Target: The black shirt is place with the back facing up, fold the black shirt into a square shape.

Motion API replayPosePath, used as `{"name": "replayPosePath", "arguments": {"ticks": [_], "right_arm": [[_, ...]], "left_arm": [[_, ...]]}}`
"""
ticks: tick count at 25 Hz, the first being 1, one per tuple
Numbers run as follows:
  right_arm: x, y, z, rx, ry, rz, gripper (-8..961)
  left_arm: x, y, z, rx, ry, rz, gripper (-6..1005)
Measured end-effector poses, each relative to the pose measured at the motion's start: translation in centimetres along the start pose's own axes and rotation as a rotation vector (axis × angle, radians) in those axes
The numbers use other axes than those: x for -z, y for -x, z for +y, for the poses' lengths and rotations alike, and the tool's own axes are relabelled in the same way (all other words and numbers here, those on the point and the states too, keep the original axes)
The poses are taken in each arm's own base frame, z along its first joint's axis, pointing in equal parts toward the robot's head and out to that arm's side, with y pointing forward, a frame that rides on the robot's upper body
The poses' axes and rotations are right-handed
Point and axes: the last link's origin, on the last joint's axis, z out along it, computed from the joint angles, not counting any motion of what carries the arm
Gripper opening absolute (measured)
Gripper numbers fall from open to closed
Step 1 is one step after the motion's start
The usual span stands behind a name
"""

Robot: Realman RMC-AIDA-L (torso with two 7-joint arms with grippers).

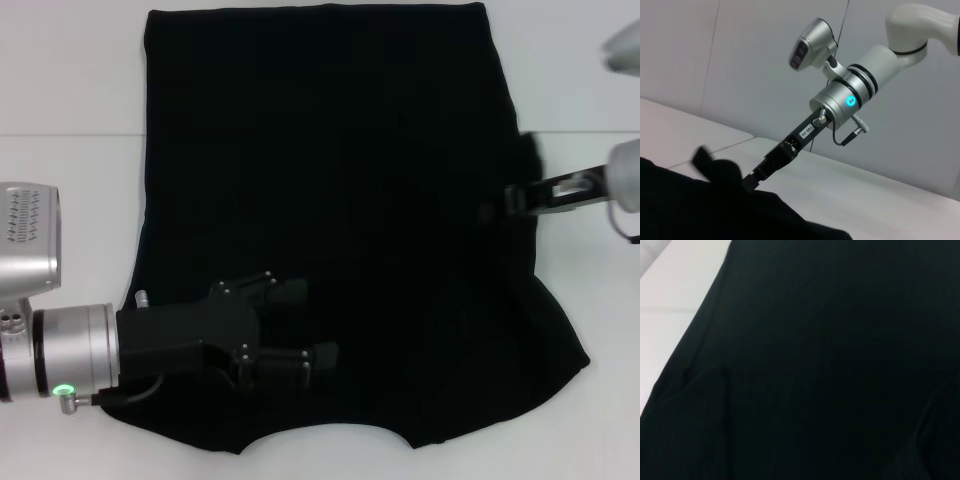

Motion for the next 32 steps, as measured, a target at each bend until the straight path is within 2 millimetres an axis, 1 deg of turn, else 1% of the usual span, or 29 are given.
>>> {"name": "replayPosePath", "arguments": {"ticks": [4,6,9,12,15,17,18,21,25,26,27,32], "right_arm": [[-1.6,0.3,2.3,0.044,-0.009,0.078,23],[-1.9,0.3,2.9,0.062,-0.015,0.102,26],[-1.6,0.7,3.3,0.059,-0.005,0.093,30],[-0.8,0.9,3.3,0.044,0.036,0.051,276],[0.0,0.6,3.0,0.035,0.102,0.007,385],[0.4,0.0,2.9,0.039,0.166,-0.039,458],[0.5,-0.3,2.9,0.042,0.195,-0.059,494],[0.9,-1.6,3.2,0.097,0.291,-0.134,565],[0.7,-3.5,3.9,0.169,0.371,-0.235,660],[0.6,-3.8,4.1,0.181,0.384,-0.255,684],[0.4,-4.1,4.3,0.188,0.391,-0.265,707],[-0.5,-4.4,4.9,0.178,0.411,-0.267,848]], "left_arm": [[0.2,0.0,-0.1,0.007,-0.003,-0.008,939],[0.4,0.1,-0.2,0.008,-0.006,-0.009,939],[0.4,0.1,-0.2,0.008,-0.01,-0.011,938],[0.4,0.1,-0.3,0.014,-0.014,-0.011,938],[0.8,0.0,-0.5,0.059,-0.022,-0.014,938],[0.9,-0.1,-0.6,0.077,-0.025,-0.015,938],[1.7,0.0,-0.8,0.123,-0.037,-0.019,938],[3.0,0.3,-0.9,0.166,-0.061,-0.046,938],[5.8,1.4,-1.1,0.194,-0.147,-0.095,937],[5.8,1.4,-1.1,0.194,-0.147,-0.095,937],[7.6,2.0,-1.3,0.194,-0.213,-0.119,937],[10.8,3.0,-1.4,0.178,-0.324,-0.164,937]]}}
